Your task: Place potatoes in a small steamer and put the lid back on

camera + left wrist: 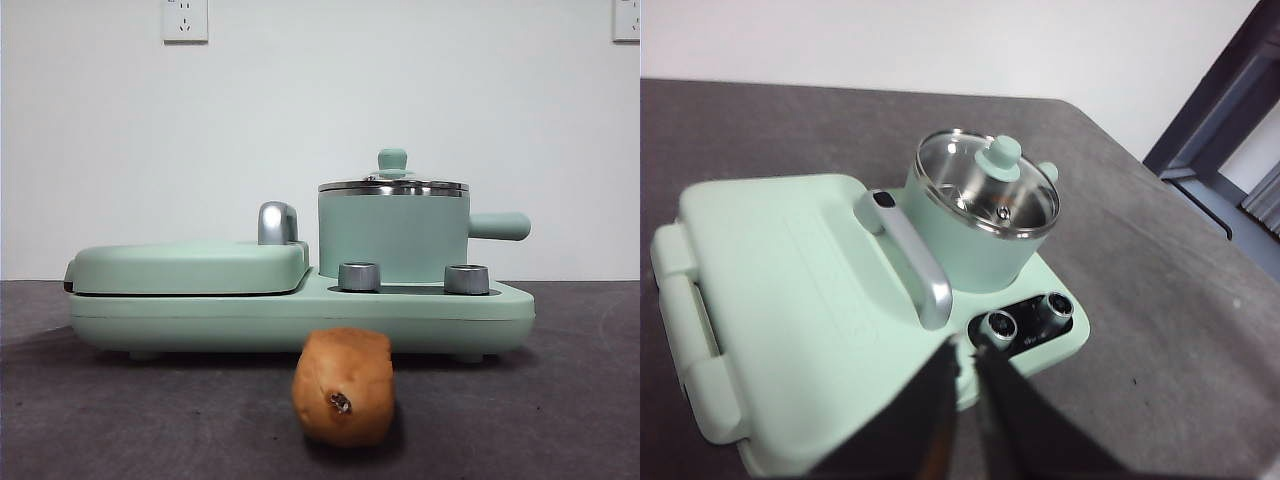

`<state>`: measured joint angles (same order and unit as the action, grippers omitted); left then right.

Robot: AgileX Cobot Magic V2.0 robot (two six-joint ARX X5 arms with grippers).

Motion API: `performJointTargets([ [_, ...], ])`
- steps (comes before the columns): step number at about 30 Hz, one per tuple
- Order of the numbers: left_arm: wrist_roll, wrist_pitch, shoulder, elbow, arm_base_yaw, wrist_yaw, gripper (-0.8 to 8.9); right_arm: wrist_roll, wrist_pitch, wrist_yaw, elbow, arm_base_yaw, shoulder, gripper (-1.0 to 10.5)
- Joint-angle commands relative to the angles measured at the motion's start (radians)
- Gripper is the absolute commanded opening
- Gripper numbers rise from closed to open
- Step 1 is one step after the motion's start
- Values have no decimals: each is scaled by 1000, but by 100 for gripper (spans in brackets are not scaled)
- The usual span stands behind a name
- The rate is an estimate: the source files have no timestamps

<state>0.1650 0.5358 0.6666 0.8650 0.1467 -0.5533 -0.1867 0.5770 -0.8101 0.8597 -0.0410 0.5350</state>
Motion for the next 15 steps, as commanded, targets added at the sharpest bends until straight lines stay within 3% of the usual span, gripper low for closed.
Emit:
performJointTargets([
  [1,-22,-8,20,19,10,-6,239,11,-7,-2,19,0,6,65],
  [4,-22,-16,43,19,21,-6,430,10,-7,-2,19,0,6,268],
  [7,-21,-38,76,22,38,-6,497,6,-7,-2,19,0,6,444],
  [15,-22,-60,240,116,126,-6,499,4,-7,0,19,0,6,466],
])
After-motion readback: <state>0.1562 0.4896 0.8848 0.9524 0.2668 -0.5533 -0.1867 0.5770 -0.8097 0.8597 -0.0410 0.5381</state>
